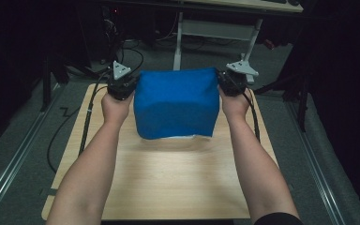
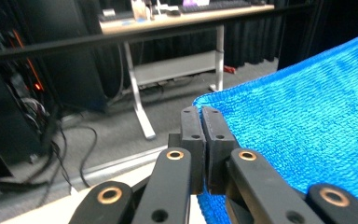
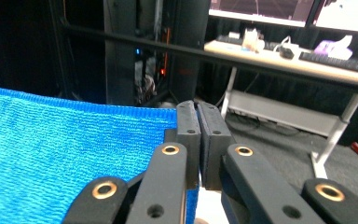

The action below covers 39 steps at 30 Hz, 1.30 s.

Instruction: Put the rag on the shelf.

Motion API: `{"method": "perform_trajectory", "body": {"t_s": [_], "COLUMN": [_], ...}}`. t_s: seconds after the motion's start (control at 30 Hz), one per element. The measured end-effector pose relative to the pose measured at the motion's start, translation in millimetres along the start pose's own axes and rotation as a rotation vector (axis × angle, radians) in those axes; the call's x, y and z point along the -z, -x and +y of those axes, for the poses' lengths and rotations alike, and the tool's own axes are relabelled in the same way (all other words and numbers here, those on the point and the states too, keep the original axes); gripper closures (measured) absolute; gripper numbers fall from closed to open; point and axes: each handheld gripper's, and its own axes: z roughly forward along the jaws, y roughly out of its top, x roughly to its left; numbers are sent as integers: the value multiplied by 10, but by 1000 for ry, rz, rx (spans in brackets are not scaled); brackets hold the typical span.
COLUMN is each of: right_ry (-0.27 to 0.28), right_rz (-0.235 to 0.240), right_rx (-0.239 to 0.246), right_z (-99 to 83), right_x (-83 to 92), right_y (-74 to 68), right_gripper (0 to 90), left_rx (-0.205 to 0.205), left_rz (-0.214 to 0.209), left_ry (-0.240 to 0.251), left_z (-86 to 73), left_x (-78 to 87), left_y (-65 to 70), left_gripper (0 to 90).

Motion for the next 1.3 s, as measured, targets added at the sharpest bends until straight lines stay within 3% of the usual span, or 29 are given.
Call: {"method": "perform_trajectory", "body": {"t_s": [0.2, 0.3, 0.63, 0.73, 0.8, 1.1, 1.3], "right_ry": [-80, -95, -165, -185, -198, -252, -260], "right_rz": [20, 23, 58, 67, 70, 84, 92], "right_rx": [16, 18, 31, 17, 16, -12, -9], "right_z": [-255, -336, -721, -817, -881, -1168, -1220], "right_x": [-113, -125, -125, -113, -111, -99, -105], "right_y": [-10, -24, -155, -169, -175, -206, -221], "right_gripper": [893, 893, 892, 892, 892, 891, 891], "left_rx": [23, 2, 70, 98, 83, 95, 125], "left_rz": [-48, -56, -119, -150, -156, -186, -192], "left_ry": [-95, -102, -164, -184, -200, -219, -223], "left_z": [-298, -377, -794, -861, -885, -979, -1067], "left_x": [-114, -121, -96, -106, -123, -219, -250], "left_y": [-30, 3, 53, 61, 85, 170, 176], "left_gripper": [889, 889, 889, 887, 887, 886, 886]}}
